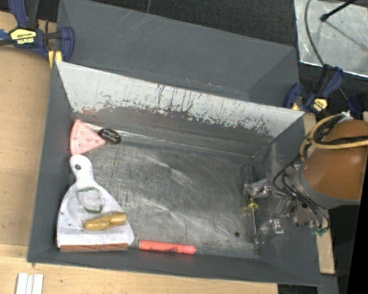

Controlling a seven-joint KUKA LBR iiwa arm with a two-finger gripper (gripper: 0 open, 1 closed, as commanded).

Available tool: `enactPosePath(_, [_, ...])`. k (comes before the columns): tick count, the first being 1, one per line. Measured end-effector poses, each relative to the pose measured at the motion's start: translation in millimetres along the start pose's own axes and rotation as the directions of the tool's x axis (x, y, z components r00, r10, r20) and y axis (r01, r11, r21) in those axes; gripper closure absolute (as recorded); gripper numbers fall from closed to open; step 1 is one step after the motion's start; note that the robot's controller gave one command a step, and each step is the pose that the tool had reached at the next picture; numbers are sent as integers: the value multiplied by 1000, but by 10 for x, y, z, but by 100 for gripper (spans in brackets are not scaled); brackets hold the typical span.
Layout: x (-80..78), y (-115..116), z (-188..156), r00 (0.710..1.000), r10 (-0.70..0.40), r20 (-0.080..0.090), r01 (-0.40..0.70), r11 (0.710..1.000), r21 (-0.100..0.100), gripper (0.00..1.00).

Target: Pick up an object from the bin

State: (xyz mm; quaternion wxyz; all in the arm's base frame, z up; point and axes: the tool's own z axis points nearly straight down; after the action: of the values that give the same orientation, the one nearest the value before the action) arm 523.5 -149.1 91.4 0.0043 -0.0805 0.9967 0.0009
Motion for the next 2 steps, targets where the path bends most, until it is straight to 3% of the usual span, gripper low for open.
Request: enactPosePath(2, [157,14,-188,997,-76,-8,76,997,1,0])
